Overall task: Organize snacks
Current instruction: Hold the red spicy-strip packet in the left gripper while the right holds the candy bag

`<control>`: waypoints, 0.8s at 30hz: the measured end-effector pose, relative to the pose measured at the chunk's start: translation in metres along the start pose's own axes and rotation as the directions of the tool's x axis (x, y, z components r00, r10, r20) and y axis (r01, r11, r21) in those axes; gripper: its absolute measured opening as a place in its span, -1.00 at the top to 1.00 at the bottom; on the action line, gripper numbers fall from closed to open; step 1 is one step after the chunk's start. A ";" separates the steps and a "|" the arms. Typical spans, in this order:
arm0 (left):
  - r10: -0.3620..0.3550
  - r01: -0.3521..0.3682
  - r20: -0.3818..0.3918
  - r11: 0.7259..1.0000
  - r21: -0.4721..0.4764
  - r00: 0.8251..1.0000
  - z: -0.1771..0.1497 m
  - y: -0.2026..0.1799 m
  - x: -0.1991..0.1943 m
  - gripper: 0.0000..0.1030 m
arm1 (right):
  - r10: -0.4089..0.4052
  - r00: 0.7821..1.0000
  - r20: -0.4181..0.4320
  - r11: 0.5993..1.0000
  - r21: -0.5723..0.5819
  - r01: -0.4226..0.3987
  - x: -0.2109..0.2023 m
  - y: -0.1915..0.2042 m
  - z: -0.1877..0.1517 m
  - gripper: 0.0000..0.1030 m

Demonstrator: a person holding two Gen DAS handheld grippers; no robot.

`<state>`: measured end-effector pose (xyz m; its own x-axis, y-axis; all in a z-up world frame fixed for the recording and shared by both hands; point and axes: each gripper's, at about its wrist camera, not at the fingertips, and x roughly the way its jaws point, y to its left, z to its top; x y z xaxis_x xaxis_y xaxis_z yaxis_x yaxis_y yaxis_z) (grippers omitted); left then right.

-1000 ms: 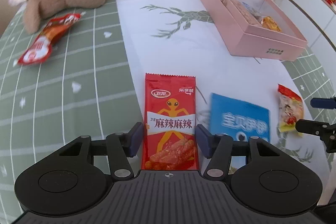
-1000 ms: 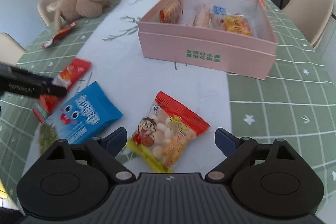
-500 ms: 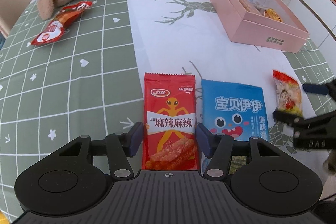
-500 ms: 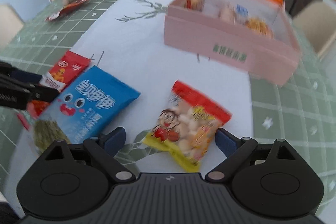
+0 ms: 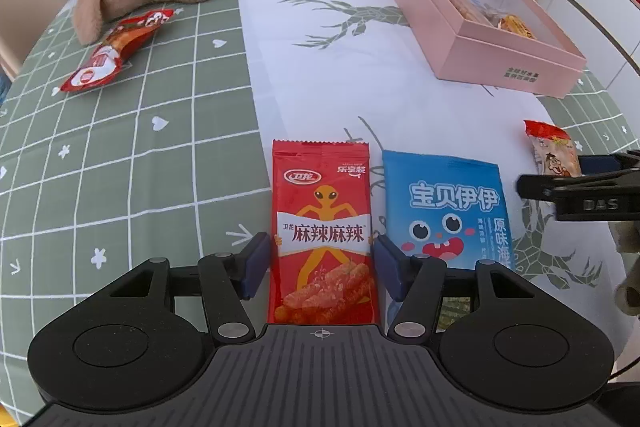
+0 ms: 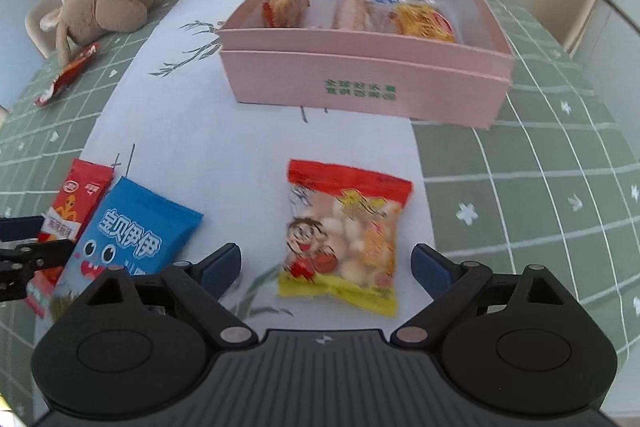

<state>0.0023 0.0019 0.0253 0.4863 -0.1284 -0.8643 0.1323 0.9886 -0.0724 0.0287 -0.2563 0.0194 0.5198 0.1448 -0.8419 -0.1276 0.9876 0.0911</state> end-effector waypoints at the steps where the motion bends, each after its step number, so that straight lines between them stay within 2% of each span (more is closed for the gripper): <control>1: -0.003 0.003 -0.003 1.000 -0.001 1.000 0.000 0.001 0.000 -0.20 | -0.010 1.000 0.007 1.000 -0.011 0.010 0.002 0.004 0.001 -0.77; 4: -0.010 0.010 -0.009 1.000 0.002 1.000 -0.001 0.001 -0.001 -0.21 | 0.005 1.000 0.019 0.999 -0.033 -0.005 0.001 0.013 0.004 -0.50; 6: -0.020 0.020 -0.015 1.000 0.006 1.000 -0.002 0.002 -0.002 -0.22 | 0.028 0.999 0.016 0.997 -0.074 -0.027 -0.003 0.017 0.004 -0.09; 11: -0.073 0.072 -0.036 0.997 -0.011 0.997 -0.001 0.009 -0.004 -0.21 | 0.085 0.996 -0.011 0.989 -0.117 -0.085 -0.014 0.023 0.000 -0.03; 14: -0.062 0.063 -0.039 0.998 0.002 0.997 -0.001 0.008 -0.005 -0.10 | 0.079 0.997 0.006 0.990 -0.121 -0.077 -0.024 0.019 -0.002 -0.02; 16: -0.073 0.073 -0.031 0.997 0.000 0.997 -0.001 0.008 -0.006 0.10 | 0.068 0.997 0.019 0.992 -0.109 -0.066 -0.032 0.011 -0.001 -0.02; 17: -0.073 0.073 -0.021 0.997 0.005 0.997 -0.002 0.008 -0.008 0.28 | 0.059 0.998 0.028 0.993 -0.103 -0.056 -0.036 0.006 -0.001 -0.02; 18: -0.072 0.072 -0.009 0.997 0.007 0.997 -0.001 0.008 -0.010 0.61 | 0.049 0.998 0.036 0.994 -0.099 -0.045 -0.040 0.000 0.000 -0.02; 21: -0.091 0.091 0.018 0.996 -0.021 0.996 0.002 0.012 -0.015 0.64 | 0.012 0.998 0.060 0.997 -0.081 -0.007 -0.049 -0.018 0.002 -0.02; 24: -0.071 0.071 0.004 0.997 -0.010 0.997 0.006 0.010 -0.014 0.64 | -0.003 0.998 0.068 0.998 -0.070 0.008 -0.051 -0.031 0.000 -0.02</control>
<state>0.0023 0.0133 0.0399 0.4794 -0.1983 -0.8549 0.1578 0.9777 -0.1383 0.0059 -0.2946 0.0597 0.5761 0.1451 -0.8044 -0.1818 0.9822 0.0470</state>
